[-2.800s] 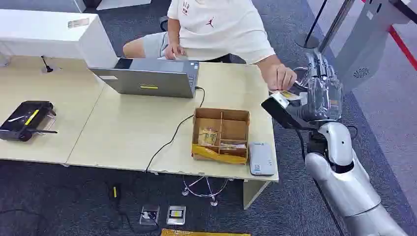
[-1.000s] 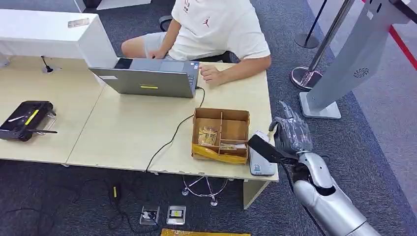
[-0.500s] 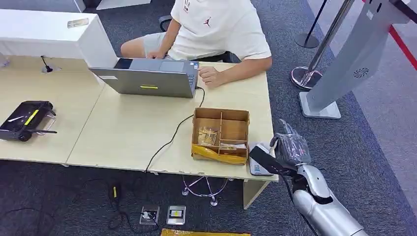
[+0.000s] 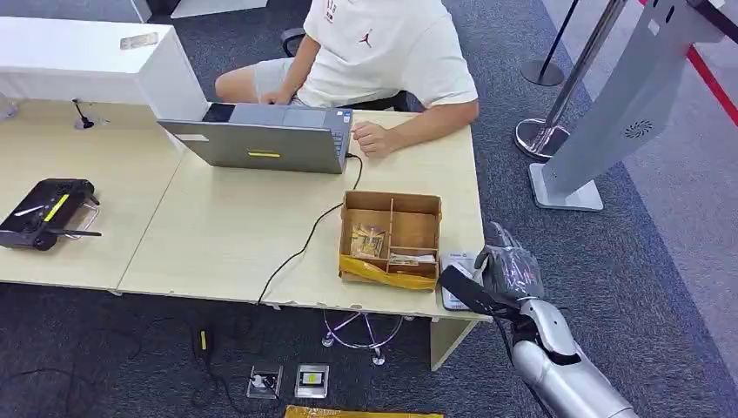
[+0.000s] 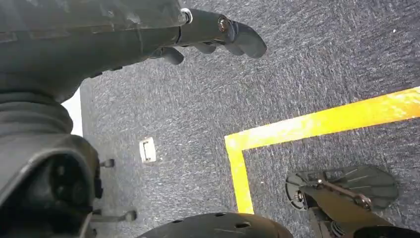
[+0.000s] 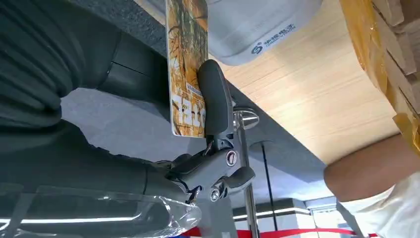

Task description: Pass the card to the sensor for recognition and then transmit it.

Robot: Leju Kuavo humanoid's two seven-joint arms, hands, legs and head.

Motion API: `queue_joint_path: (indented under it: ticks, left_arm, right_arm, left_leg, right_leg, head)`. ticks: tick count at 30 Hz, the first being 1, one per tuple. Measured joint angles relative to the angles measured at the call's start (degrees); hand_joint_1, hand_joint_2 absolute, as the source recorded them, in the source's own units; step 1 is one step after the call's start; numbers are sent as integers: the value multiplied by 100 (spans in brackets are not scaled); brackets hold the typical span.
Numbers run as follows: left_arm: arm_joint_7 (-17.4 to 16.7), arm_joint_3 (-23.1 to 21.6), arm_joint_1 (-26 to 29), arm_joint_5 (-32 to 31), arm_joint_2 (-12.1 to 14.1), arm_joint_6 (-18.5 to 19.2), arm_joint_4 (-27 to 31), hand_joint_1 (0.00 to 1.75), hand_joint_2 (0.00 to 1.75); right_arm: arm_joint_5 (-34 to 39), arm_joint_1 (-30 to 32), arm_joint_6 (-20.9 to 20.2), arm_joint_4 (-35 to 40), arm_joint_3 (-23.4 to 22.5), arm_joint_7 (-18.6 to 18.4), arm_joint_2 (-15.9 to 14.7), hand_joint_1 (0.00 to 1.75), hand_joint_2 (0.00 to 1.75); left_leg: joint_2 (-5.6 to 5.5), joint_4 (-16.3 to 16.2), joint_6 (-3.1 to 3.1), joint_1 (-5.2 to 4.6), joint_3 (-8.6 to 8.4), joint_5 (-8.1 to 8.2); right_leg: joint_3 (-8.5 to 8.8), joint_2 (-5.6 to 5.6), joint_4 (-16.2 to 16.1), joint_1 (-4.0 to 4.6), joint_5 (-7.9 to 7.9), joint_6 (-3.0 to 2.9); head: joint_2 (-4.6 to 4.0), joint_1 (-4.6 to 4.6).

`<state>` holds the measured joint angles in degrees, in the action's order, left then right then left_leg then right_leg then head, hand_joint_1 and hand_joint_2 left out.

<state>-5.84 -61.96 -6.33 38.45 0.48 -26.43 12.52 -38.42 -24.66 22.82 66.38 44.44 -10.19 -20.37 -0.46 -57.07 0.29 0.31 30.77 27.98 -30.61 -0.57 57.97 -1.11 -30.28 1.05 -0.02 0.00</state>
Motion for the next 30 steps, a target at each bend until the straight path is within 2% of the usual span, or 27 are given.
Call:
queue_joint_path:
  ticks: [8, 19, 30]
  left_arm:
    - [0, 0, 0, 11, -2, -4, 0, 0, 0]
    - [0, -2, 1, 7, -2, -44, 0, 0, 0]
    - [0, -39, 3, -35, 0, 9, 0, 0, 0]
  right_arm:
    - [0, -36, -17, -52, -2, 11, 68, 175, 175]
    - [-186, -112, 247, -22, -22, -147, 74, 175, 175]
    - [-664, -585, 94, 948, -208, -507, -245, 175, 175]
  left_leg:
    - [0, 0, 0, 0, -3, 0]
    - [0, -1, 0, 0, -1, -1]
    - [2, -2, 0, 0, -1, -1]
  right_leg:
    - [3, 1, 0, 0, 1, 0]
    - [1, 0, 0, 0, 2, 0]
    - [0, 1, 0, 0, 4, -1]
  head:
    - [0, 0]
    - [0, -2]
    - [0, -2]
